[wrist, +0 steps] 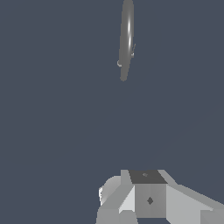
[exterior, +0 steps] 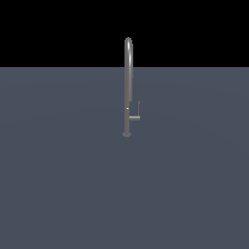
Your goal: Turn on the faucet by rotating a designated handle.
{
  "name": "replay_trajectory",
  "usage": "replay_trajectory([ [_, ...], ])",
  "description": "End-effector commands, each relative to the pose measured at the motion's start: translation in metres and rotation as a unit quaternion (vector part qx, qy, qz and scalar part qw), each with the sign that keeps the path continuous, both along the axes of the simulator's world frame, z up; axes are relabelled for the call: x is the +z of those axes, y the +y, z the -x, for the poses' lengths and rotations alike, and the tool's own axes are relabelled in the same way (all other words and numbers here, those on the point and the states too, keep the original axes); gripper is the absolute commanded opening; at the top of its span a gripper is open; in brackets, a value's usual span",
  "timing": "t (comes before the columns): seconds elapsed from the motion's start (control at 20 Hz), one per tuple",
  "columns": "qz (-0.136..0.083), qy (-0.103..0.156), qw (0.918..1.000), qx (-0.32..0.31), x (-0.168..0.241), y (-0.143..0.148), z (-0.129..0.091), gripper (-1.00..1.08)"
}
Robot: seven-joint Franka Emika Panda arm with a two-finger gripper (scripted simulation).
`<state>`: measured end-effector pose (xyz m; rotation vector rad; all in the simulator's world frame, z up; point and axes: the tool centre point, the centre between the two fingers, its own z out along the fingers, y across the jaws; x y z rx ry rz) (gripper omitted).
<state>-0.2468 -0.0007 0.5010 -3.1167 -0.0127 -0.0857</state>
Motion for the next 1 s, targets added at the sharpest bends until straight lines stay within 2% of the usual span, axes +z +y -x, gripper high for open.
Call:
replay_trajectory([
  [0.0,-0.009,-0.015,0.9998,-0.004,0.012,0.000,0.000,-1.00],
  [0.25,-0.041,-0.056,0.9975,-0.016,0.046,-0.003,0.002,-1.00],
  [0.45,-0.081,-0.094,0.9919,-0.029,0.080,-0.010,0.006,-1.00],
  [0.7,-0.145,-0.136,0.9787,-0.049,0.122,-0.027,0.011,-1.00],
  [0.95,-0.218,-0.164,0.9596,-0.071,0.157,-0.053,0.015,-1.00],
])
